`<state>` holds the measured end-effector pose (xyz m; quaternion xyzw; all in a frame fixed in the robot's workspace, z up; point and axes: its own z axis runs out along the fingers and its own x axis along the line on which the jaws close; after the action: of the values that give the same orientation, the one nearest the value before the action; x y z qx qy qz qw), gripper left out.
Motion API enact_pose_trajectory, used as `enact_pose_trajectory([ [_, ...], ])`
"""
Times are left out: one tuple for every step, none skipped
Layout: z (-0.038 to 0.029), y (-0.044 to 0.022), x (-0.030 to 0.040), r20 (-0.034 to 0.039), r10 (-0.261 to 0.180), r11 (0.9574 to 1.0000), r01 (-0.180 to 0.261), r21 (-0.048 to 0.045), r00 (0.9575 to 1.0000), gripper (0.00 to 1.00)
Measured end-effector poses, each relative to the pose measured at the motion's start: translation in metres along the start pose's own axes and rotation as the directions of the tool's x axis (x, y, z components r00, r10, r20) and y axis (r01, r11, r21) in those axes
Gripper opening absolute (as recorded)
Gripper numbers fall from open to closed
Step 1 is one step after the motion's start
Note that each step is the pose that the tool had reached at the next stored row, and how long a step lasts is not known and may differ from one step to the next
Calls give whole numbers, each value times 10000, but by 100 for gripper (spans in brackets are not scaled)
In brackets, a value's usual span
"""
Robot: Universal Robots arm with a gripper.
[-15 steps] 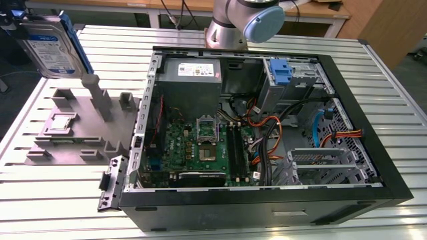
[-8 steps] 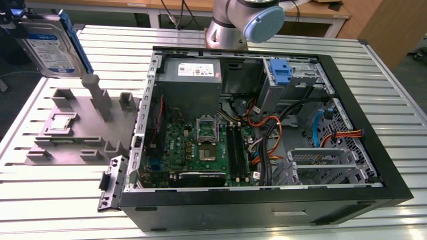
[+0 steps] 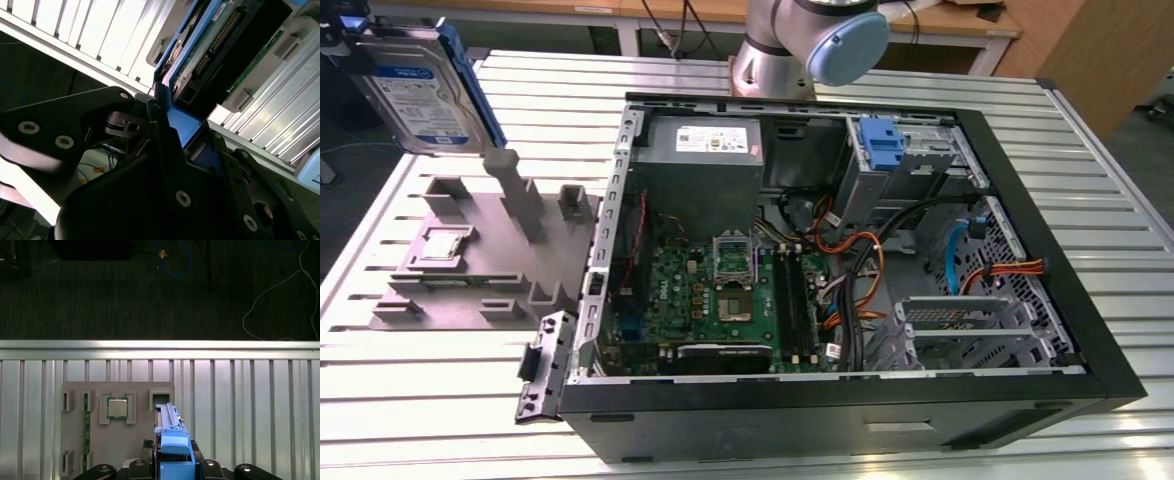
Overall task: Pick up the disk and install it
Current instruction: 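Pick up the disk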
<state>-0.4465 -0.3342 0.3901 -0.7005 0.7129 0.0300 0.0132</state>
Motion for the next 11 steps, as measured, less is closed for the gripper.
enact_pose_trajectory([
  [-2,0,0,0,0,10000,0,-1,10000,37],
  [-4,0,0,0,0,10000,0,-1,10000,37],
  [-6,0,0,0,0,10000,0,0,10000,37],
  [-8,0,-1,0,1,10000,-1,0,10000,37],
  [-12,0,-1,-1,0,10000,0,-2,10000,37],
  [-17,1,-1,-1,0,10000,0,-3,10000,37],
  [-21,1,-1,-1,0,10000,0,-1,10000,37],
  [-25,1,-1,0,0,10000,0,0,10000,37],
  [-29,1,-2,0,0,10000,0,0,10000,37],
  [-33,1,-2,0,0,10000,0,0,10000,37],
  [-38,1,-2,0,1,10000,-1,-1,10000,37],
])
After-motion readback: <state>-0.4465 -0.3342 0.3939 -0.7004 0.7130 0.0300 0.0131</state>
